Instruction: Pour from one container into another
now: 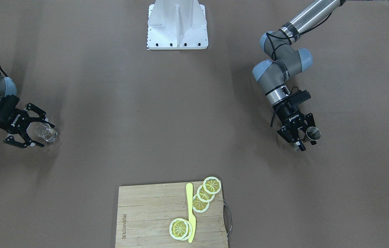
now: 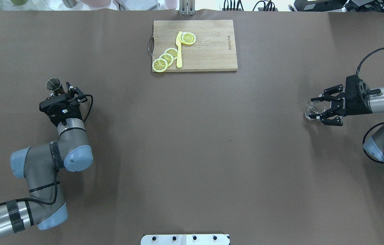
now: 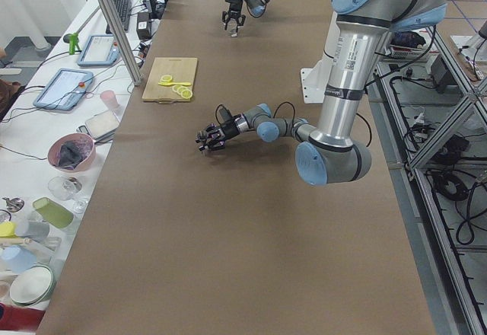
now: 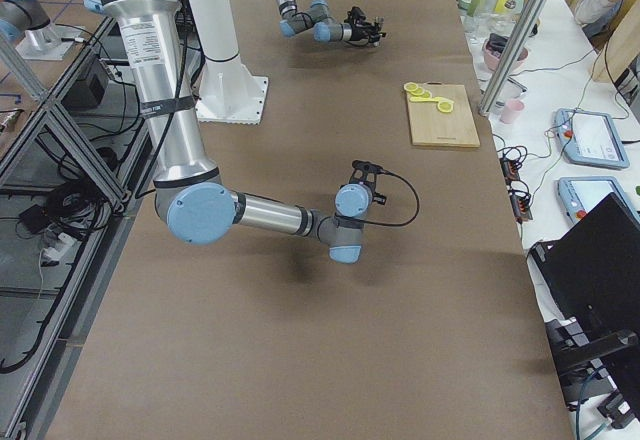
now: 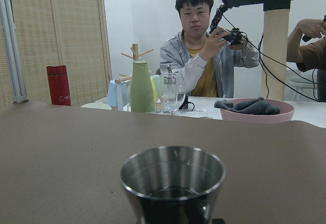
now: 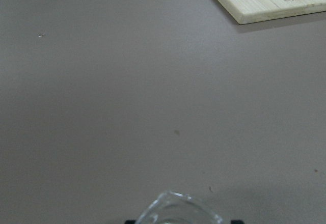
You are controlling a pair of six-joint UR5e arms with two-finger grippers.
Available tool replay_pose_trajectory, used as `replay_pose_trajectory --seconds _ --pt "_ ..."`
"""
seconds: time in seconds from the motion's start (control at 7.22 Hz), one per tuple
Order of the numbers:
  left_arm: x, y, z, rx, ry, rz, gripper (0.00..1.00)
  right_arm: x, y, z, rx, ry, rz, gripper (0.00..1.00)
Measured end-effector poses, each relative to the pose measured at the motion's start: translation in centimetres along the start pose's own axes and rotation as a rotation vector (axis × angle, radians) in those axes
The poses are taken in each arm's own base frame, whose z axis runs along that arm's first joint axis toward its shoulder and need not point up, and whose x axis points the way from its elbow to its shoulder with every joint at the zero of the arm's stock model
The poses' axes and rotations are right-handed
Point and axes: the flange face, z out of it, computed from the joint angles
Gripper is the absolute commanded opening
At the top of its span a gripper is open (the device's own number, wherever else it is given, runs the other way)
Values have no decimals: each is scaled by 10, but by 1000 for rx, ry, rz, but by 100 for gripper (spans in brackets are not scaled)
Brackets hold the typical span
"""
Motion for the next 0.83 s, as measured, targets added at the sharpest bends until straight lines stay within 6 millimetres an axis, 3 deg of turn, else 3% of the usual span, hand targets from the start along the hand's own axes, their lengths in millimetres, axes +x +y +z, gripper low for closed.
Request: replay_pose_trajectory --seconds 0.42,0.55,0.69,0.83 --pt "-1 1 0 7 2 2 42 0 0 1 0 0 8 61" --pt "-1 1 0 6 2 -1 40 -1 0 1 0 -1 9 42" --pt "-2 1 0 6 2 -2 40 -1 0 1 0 -1 10 15" --pt "-2 1 0 5 3 -4 39 -1 -2 1 2 -3 8 0"
